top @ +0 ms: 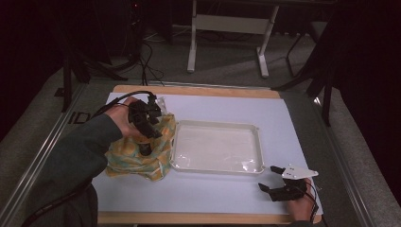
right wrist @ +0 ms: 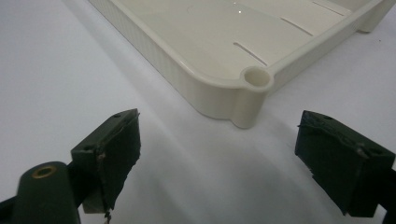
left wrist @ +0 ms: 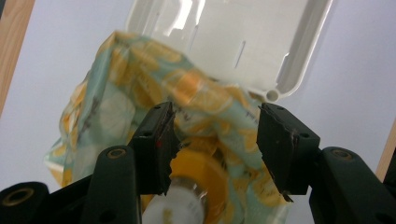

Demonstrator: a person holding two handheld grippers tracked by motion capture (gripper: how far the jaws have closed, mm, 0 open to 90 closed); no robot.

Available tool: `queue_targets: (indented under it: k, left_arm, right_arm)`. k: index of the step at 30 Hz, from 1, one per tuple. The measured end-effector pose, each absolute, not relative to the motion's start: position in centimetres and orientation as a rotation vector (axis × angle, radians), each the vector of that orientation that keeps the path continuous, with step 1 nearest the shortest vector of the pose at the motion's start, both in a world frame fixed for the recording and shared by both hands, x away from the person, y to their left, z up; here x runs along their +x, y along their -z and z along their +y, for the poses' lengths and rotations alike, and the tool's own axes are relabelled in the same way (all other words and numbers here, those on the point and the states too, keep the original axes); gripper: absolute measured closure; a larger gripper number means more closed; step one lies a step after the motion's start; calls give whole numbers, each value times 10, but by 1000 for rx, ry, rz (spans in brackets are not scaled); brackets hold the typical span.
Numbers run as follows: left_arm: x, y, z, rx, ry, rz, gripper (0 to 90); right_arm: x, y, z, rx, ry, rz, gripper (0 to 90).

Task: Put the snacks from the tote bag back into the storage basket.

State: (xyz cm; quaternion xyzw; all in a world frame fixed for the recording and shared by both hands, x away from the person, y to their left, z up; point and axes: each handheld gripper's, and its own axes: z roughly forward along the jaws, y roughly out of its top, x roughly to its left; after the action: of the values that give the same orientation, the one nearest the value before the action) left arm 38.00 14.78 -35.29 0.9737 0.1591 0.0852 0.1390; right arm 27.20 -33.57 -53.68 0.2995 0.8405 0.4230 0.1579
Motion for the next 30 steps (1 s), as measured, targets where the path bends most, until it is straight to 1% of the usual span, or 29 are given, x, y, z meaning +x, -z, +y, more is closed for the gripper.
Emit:
queue_targets:
  k: [9, 15, 23, 30]
  left_arm:
    - [386, 357, 161, 2862, -233, 536, 468]
    - [388, 358, 166, 2867, -218, 553, 467]
    - [389, 357, 171, 2873, -187, 575, 500]
    - [390, 358, 177, 2877, -172, 599, 498]
  right_arm:
    - [272, 537, -335, 854, -1206, 2405, 139]
    - [272, 537, -336, 854, -1204, 2407, 139]
    - [272, 537, -335, 853, -1202, 2408, 139]
    - [272, 537, -335, 853, -1202, 2407, 139]
